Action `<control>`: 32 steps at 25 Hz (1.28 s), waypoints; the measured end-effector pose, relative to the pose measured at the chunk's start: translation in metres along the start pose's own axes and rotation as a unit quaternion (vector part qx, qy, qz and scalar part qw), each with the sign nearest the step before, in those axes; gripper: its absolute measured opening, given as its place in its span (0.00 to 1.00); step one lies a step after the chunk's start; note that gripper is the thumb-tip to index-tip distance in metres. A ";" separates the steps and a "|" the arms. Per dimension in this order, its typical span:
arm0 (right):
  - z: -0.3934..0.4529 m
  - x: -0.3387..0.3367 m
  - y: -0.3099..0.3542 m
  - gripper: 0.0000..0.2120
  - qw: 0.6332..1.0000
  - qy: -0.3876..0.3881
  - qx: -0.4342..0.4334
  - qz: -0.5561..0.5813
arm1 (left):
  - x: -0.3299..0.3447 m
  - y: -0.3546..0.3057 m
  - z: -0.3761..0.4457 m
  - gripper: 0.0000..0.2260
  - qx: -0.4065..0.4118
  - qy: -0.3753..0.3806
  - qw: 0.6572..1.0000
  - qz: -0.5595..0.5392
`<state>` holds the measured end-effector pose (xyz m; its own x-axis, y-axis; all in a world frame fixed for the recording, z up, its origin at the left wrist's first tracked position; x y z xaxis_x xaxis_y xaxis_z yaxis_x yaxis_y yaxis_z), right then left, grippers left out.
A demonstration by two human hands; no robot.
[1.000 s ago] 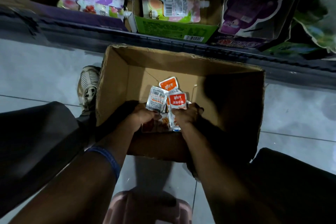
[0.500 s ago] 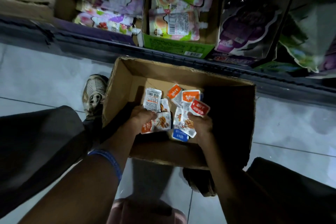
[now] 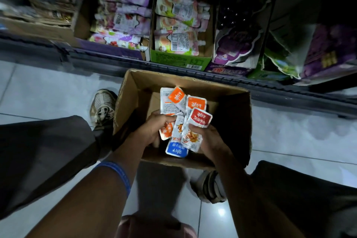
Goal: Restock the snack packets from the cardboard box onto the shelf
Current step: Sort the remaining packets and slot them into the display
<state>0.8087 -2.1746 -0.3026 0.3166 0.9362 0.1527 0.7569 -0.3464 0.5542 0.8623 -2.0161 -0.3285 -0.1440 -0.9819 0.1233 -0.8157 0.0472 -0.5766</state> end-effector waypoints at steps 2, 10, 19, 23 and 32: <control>0.004 -0.001 0.007 0.20 0.999 -0.041 -0.023 -0.022 | 0.005 -0.008 -0.004 0.17 0.007 0.030 0.999 -0.019; -0.011 0.034 0.041 0.17 0.990 -0.057 -0.112 -0.067 | 0.030 -0.055 -0.048 0.18 0.142 0.064 0.987 -0.036; -0.061 0.053 0.058 0.18 0.987 0.083 -0.137 -0.019 | 0.018 -0.097 -0.092 0.19 0.168 0.041 0.985 -0.017; -0.073 0.056 0.055 0.30 0.983 0.105 -0.137 -0.060 | 0.006 -0.103 -0.111 0.16 0.182 0.019 0.980 -0.079; -0.091 0.019 0.058 0.17 0.990 0.031 -0.088 -0.103 | -0.024 -0.106 -0.124 0.22 0.188 -0.032 0.974 -0.122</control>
<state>0.8066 -2.1713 -0.1933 0.1261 0.9896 0.0697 0.6881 -0.1379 0.7124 0.8830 -1.9746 -0.1703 0.0733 -0.9652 0.2511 -0.5568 -0.2484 -0.7926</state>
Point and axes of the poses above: each hand's wrist, its own z-axis towards the middle knuckle, its own x-axis out of the palm, y = z × x, the point moved 10 cm from there along z, towards the middle knuckle, and after that the axes turned 3 degrees about x, right-handed, at the moved point
